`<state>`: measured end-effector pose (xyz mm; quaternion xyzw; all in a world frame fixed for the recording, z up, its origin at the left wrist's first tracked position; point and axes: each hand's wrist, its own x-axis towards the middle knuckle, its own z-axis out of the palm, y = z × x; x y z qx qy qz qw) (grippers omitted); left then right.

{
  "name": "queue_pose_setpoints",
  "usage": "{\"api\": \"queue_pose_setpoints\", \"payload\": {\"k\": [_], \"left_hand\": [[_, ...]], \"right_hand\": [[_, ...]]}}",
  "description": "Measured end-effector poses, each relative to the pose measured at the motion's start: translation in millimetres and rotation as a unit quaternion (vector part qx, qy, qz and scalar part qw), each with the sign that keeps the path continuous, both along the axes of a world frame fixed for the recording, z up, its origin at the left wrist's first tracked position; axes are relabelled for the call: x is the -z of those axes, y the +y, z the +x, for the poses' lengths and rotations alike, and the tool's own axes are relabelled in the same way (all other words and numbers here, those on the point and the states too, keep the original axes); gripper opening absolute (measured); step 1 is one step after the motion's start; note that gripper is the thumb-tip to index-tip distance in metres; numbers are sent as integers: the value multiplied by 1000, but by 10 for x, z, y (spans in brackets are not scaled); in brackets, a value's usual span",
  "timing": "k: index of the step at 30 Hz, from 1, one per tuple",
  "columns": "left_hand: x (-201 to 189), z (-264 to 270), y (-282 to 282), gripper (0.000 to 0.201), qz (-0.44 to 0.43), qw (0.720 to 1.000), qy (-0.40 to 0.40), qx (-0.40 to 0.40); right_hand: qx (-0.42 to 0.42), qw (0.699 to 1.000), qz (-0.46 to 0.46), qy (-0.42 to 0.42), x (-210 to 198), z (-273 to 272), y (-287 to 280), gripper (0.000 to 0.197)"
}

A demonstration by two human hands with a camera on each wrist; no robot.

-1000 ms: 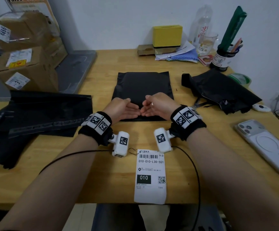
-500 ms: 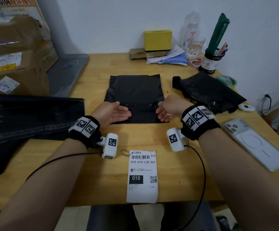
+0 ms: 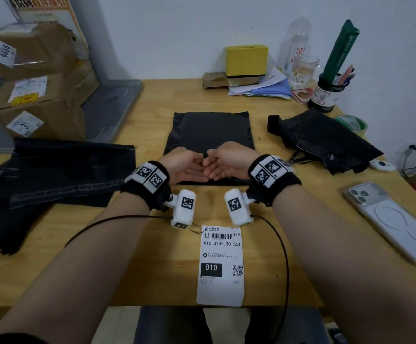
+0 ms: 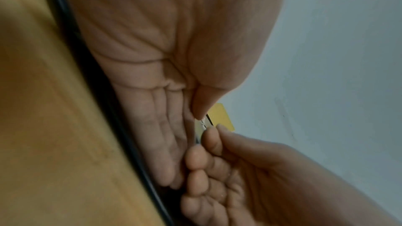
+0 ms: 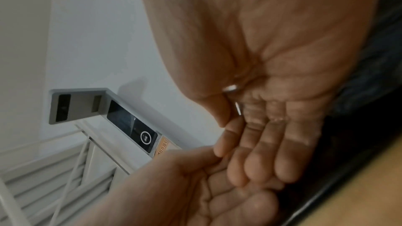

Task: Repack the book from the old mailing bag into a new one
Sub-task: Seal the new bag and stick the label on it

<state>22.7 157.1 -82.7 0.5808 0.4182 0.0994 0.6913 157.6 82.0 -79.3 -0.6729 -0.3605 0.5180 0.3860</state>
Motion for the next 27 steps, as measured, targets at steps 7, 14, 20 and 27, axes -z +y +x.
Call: {"api": "queue_pose_setpoints", "payload": {"k": [7, 14, 20, 27], "left_hand": [[53, -62, 64, 36, -35, 999, -12, -27], [45, -374, 267, 37, -19, 996, 21, -84], [19, -460, 354, 35, 14, 991, 91, -101], [-219, -358, 279, 37, 76, 977, 196, 19]], "right_hand": [[-5, 996, -62, -69, 21, 149, -23, 43], [37, 993, -80, -84, 47, 418, -199, 42], [26, 980, -137, -140, 13, 456, -262, 45], [-24, 973, -123, -195, -78, 438, -258, 42]]}}
